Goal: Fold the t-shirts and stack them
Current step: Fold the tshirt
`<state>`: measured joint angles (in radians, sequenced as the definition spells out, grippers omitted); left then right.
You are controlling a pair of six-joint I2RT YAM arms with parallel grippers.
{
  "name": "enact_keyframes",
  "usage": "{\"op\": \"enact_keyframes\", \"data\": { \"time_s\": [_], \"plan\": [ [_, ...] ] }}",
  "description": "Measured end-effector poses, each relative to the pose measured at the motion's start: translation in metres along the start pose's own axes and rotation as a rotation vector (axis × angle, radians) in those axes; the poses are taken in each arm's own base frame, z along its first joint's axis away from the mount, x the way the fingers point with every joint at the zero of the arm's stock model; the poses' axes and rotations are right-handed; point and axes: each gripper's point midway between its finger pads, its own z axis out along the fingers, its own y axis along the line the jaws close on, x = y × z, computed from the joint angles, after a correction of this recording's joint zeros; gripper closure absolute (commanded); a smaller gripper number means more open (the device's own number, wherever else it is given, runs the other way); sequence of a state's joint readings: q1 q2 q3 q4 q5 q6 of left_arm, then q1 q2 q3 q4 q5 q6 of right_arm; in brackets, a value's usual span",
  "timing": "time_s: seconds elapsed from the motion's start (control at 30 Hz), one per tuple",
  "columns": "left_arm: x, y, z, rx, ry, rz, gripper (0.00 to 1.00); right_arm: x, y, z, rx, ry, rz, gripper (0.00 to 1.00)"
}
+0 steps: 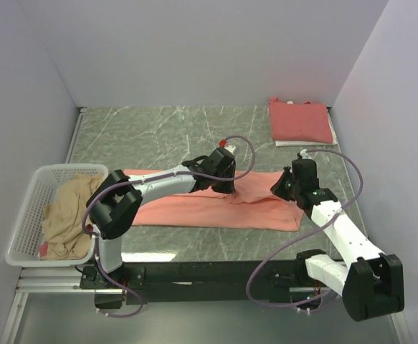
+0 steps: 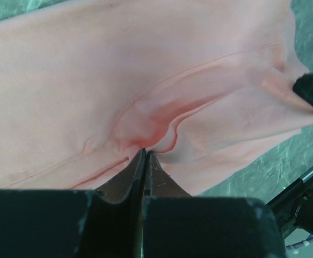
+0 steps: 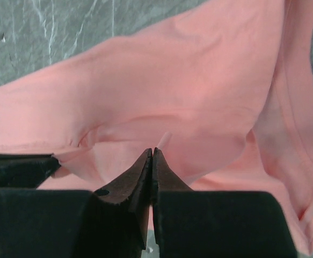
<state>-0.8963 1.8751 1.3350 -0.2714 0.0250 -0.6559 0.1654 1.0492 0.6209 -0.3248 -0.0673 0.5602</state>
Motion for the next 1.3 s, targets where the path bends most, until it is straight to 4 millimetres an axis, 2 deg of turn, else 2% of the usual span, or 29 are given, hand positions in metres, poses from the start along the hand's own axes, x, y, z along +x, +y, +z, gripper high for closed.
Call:
{"op": "enact_keyframes", "data": {
  "time_s": [0.27, 0.47, 0.7, 0.93, 1.03, 1.07, 1.17, 1.23, 1.3],
  "plan": [
    [0.001, 0.003, -0.001, 0.015, 0.021, 0.018, 0.94, 0.024, 0.001, -0.014, -0.013, 0.009, 0.016, 0.92],
    [0.0, 0.006, -0.007, 0.021, 0.046, 0.032, 0.93, 0.022, 0.001, -0.025, -0.017, -0.025, 0.044, 0.92],
    [-0.023, -0.013, -0.017, 0.081, 0.018, 0.055, 0.91, 0.024, -0.008, -0.028, 0.022, -0.04, 0.07, 0.92],
    [-0.024, -0.022, -0.022, 0.118, 0.038, 0.069, 0.89, 0.028, -0.018, -0.026, 0.066, -0.041, 0.086, 0.91],
    [-0.019, -0.022, -0.019, 0.129, 0.054, 0.067, 0.86, 0.038, -0.026, -0.022, 0.09, -0.022, 0.1, 0.81],
    [-0.017, -0.021, -0.018, 0.131, 0.061, 0.066, 0.84, 0.043, -0.03, -0.02, 0.099, -0.013, 0.106, 0.71],
    [0.0, -0.014, -0.011, 0.132, 0.1, 0.057, 0.7, 0.054, -0.037, -0.018, 0.119, 0.011, 0.127, 0.53],
    [0.015, -0.006, -0.006, 0.122, 0.135, 0.042, 0.63, 0.059, -0.04, -0.017, 0.125, 0.018, 0.133, 0.5],
    [0.029, 0.003, -0.001, 0.106, 0.166, 0.026, 0.63, 0.06, -0.041, -0.017, 0.124, 0.016, 0.14, 0.5]
  ]
}}
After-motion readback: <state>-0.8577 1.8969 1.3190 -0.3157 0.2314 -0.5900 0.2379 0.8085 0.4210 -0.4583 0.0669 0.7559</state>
